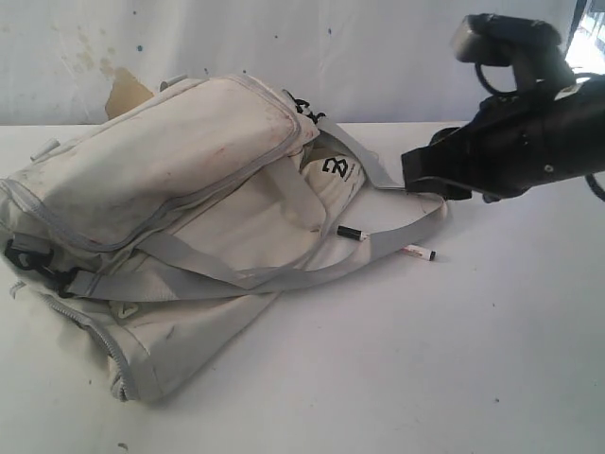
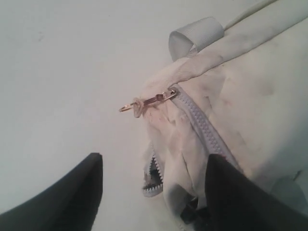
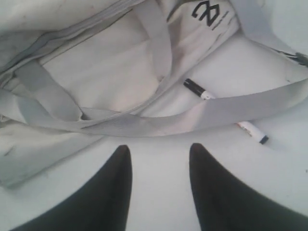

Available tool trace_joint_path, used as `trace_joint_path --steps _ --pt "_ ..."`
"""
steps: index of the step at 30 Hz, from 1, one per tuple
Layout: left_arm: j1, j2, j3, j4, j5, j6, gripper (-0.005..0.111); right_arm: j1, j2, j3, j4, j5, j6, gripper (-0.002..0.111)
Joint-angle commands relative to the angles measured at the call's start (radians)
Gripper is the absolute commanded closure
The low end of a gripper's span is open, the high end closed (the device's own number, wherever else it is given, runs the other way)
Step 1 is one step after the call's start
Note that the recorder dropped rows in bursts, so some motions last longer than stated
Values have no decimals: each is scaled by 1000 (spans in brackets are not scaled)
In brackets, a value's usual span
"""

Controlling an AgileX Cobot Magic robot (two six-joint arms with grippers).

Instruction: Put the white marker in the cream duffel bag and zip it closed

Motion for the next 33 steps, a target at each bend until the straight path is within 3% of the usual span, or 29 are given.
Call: trace_joint_path --steps 1,4,10,13,21,27,33 --pt "62 92 -5 -220 -66 167 41 60 51 -24 16 1 -59 71" --pt "71 136 -5 -271 -120 247 41 88 87 -41 22 -2 -62 70" --pt "71 189 -5 -271 -212 286 41 121 194 -92 52 -10 -62 54" --pt "71 211 -12 -271 -228 306 41 142 246 -133 78 -10 -81 53" --pt "71 326 -146 -445 -86 492 40 216 349 -236 155 -25 -61 53" --pt "71 406 -229 -439 -84 510 19 220 400 -263 378 -133 -34 53" --pt "71 479 -289 -503 -59 518 19 222 460 -281 490 -179 -55 53"
